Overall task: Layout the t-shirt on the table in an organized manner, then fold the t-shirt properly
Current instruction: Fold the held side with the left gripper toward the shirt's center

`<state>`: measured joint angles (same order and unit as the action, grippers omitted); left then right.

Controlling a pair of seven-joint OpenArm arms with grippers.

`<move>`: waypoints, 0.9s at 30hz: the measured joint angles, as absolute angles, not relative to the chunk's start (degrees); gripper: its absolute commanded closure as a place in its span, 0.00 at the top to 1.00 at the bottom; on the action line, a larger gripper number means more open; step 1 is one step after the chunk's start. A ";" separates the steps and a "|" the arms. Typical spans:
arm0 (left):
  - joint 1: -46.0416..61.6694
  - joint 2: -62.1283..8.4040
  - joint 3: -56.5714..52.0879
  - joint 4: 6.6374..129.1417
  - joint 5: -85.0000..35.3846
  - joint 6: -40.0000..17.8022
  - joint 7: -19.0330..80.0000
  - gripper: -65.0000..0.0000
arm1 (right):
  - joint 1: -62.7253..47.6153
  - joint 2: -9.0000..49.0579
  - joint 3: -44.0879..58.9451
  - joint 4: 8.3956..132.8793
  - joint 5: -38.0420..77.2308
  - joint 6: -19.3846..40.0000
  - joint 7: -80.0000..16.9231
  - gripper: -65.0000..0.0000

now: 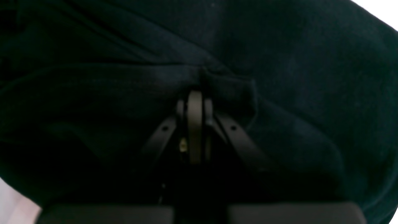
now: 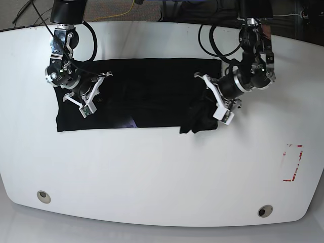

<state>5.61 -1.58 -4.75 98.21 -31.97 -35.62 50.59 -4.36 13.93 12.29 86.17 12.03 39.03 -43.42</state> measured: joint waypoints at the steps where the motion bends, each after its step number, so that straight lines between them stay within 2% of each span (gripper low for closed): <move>1: 5.69 -0.80 -3.99 98.19 -31.99 -35.64 50.59 0.00 | -4.38 13.80 12.27 86.17 12.03 39.03 -43.42 0.00; 12: 3.97 5.78 -0.25 93.19 -31.51 -32.49 50.17 0.00 | -4.38 13.80 12.27 86.13 12.21 39.05 -43.40 0.00; 27: -0.16 8.08 3.44 85.27 -31.73 -32.36 50.15 0.00 | -4.38 13.80 12.16 86.13 12.23 39.07 -43.27 0.00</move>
<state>-0.16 8.08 3.44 85.27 -31.73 -32.36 50.15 -4.38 13.80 12.16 86.13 12.23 39.07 -43.27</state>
